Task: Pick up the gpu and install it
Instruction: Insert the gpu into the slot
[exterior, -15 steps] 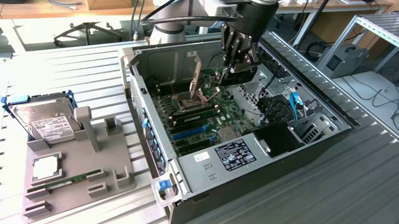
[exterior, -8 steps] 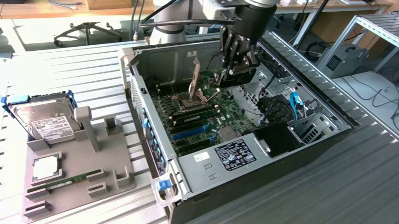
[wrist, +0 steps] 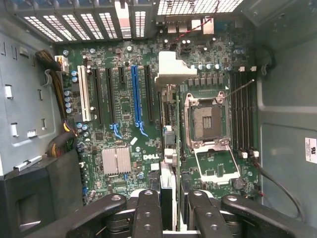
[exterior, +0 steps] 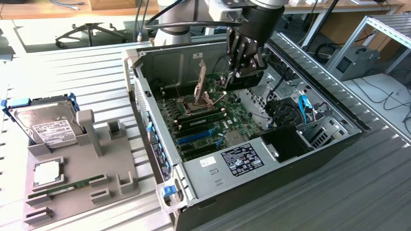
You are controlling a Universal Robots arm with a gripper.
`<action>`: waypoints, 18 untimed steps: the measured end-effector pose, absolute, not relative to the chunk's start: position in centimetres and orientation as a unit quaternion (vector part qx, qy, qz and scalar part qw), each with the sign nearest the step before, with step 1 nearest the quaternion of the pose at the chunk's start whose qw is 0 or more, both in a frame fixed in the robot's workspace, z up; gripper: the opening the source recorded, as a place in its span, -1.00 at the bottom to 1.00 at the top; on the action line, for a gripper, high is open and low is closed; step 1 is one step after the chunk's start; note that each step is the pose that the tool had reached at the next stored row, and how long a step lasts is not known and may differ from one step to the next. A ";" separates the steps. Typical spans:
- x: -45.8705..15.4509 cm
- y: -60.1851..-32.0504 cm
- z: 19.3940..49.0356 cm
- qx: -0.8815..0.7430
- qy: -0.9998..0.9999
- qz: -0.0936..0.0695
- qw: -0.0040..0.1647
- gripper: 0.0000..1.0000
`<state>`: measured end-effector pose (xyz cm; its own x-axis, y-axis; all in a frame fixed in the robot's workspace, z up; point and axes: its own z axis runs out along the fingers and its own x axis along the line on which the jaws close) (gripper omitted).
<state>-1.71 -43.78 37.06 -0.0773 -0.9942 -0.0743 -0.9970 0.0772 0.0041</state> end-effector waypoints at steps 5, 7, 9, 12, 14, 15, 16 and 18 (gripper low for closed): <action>-1.7 -43.8 37.0 -0.679 0.733 0.027 0.026 -0.47; -1.7 -43.8 36.9 -0.679 0.733 0.027 0.026 -0.47; -1.7 -43.8 36.9 -0.679 0.733 0.027 0.026 -0.47; -1.7 -43.8 36.8 -0.679 0.733 0.027 0.026 -0.47; -1.7 -43.8 36.8 -0.679 0.733 0.027 0.026 -0.47; -1.7 -43.8 36.8 -0.679 0.733 0.027 0.026 -0.47; -1.7 -43.8 36.7 -0.679 0.733 0.027 0.026 -0.47; -1.7 -43.8 36.7 -0.679 0.733 0.027 0.026 -0.47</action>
<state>-1.71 -43.78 36.70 -0.0773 -0.9942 -0.0743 -0.9970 0.0772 0.0041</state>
